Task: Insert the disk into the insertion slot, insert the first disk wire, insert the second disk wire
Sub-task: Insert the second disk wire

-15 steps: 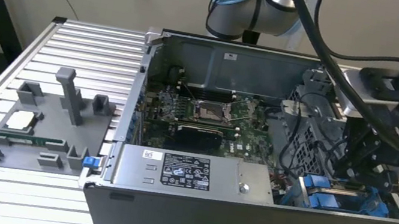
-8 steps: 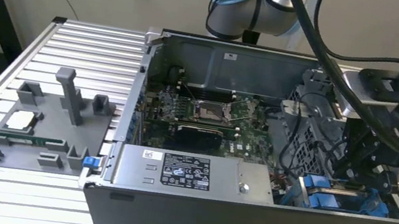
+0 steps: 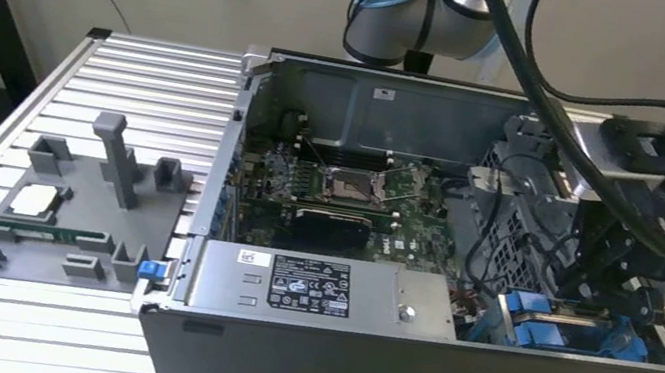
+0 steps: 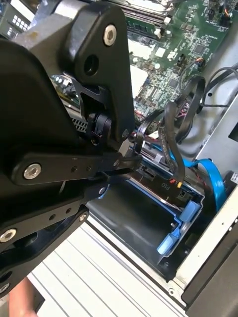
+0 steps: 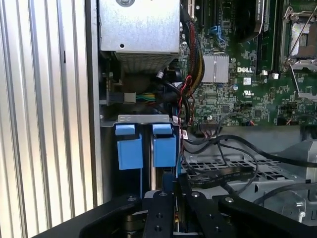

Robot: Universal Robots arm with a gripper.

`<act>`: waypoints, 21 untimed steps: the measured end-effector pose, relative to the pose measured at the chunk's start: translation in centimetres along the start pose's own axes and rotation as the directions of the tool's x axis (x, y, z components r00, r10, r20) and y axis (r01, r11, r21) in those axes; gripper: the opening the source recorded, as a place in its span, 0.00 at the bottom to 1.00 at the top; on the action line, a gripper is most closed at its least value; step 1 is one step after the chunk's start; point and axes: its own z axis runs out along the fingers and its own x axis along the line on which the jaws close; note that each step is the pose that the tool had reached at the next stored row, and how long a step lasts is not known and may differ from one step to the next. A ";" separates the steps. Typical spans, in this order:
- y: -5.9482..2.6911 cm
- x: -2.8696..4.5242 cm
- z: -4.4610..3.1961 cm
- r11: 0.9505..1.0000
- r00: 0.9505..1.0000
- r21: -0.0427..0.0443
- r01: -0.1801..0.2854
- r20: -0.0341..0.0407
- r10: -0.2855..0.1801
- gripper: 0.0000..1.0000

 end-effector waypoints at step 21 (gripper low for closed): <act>-1.27 0.06 0.77 1.000 1.000 0.001 -0.006 0.000 0.006 0.00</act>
